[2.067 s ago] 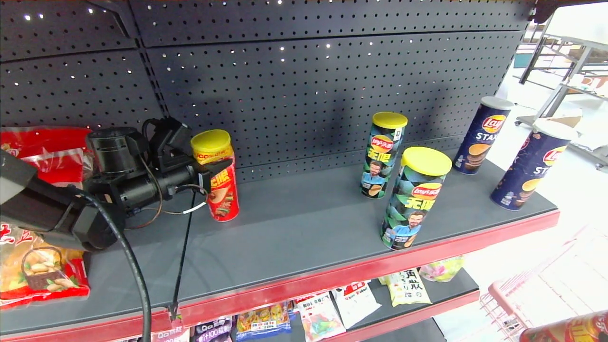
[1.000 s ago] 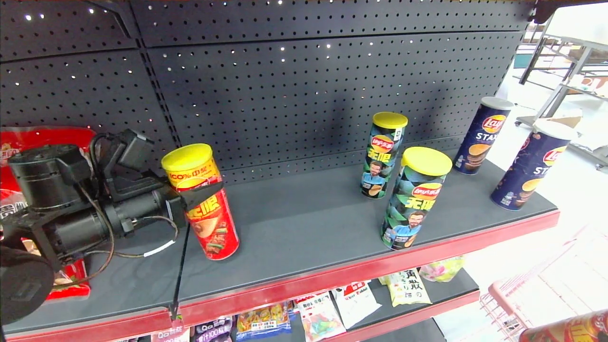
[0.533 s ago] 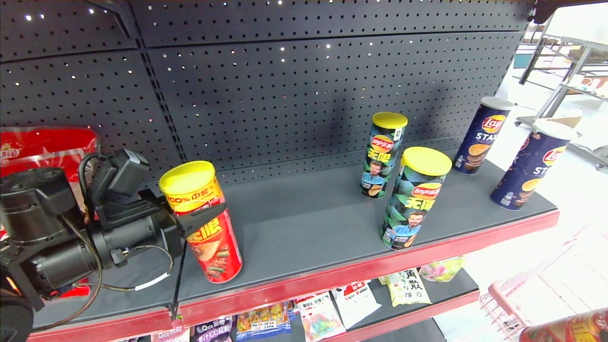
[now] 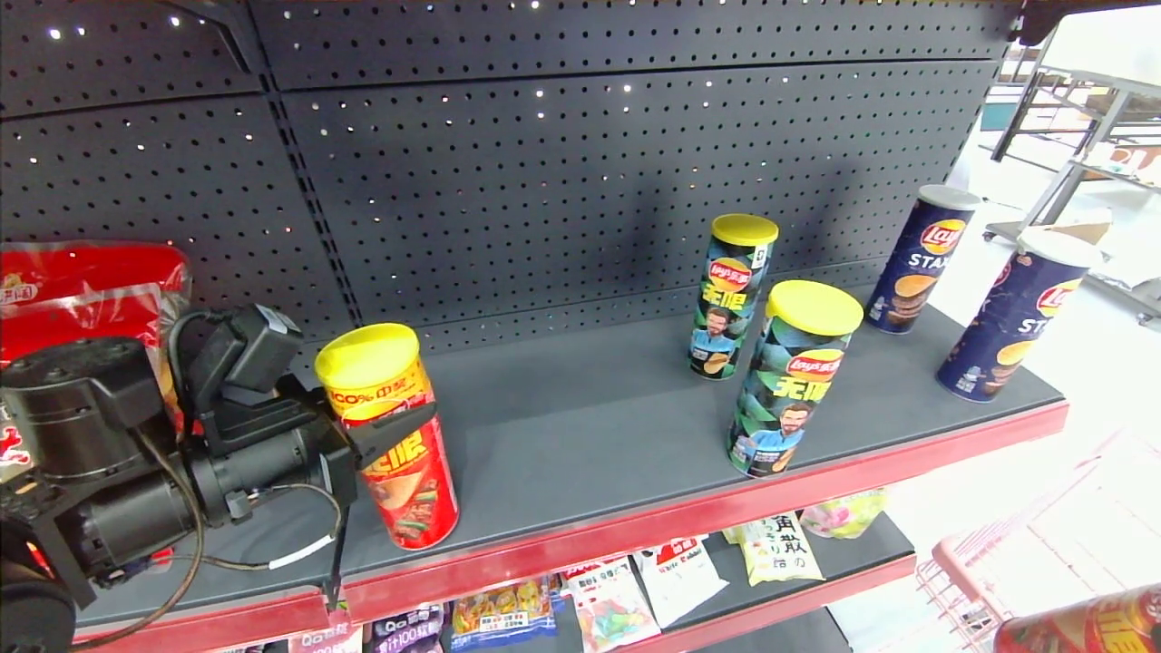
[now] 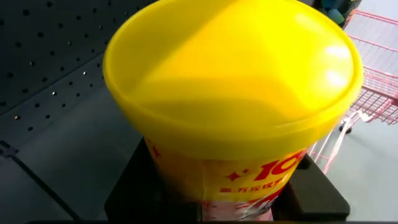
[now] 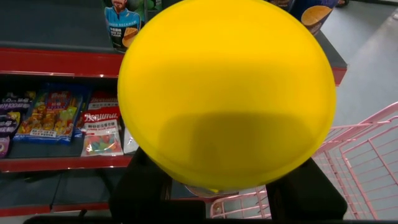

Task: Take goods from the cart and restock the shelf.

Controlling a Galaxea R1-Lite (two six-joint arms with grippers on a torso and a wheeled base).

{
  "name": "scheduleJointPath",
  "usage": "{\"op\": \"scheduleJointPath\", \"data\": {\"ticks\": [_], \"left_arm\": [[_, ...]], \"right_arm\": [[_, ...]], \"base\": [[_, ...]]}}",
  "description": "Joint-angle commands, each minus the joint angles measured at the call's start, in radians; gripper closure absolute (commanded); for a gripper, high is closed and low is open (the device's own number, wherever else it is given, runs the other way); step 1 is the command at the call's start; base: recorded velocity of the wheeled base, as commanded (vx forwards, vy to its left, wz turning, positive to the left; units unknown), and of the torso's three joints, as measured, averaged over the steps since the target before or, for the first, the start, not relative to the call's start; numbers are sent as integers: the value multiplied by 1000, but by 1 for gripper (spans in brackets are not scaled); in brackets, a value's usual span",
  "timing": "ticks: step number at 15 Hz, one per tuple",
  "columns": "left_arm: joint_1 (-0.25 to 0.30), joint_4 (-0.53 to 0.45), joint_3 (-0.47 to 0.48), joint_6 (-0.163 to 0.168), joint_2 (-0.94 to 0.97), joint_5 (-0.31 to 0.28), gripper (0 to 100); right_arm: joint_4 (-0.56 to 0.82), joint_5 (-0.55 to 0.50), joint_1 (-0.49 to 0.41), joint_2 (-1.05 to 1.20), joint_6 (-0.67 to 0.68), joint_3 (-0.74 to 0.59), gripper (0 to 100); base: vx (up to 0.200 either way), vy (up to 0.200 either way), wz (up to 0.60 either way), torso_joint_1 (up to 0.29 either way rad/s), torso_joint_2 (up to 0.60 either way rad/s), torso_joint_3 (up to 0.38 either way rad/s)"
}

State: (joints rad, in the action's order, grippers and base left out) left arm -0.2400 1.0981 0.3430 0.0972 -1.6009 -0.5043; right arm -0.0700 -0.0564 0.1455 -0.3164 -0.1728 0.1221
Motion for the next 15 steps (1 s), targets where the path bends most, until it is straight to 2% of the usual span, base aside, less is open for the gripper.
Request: {"op": "scheduleJointPath", "data": {"ticks": [1,6,9,12,15], "left_arm": [[-2,2,-2,-2,-8,3,100],[-10,2,-33,-5,-5,1,100],[-36,0,-47,-19,10,3,100],[-36,0,-52,-53,16,13,100],[-36,0,-62,-51,16,18,100]], "right_arm": [[-1,0,0,-1,-1,2,100],[-1,0,0,-3,-1,2,100],[-1,0,0,-4,-1,1,100],[1,0,0,-10,-1,1,100],[1,0,0,-16,-1,-1,100]], "base": [[0,0,0,0,0,0],[0,0,0,0,0,0],[0,0,0,0,0,0],[0,0,0,0,0,0],[0,0,0,0,0,0]]}}
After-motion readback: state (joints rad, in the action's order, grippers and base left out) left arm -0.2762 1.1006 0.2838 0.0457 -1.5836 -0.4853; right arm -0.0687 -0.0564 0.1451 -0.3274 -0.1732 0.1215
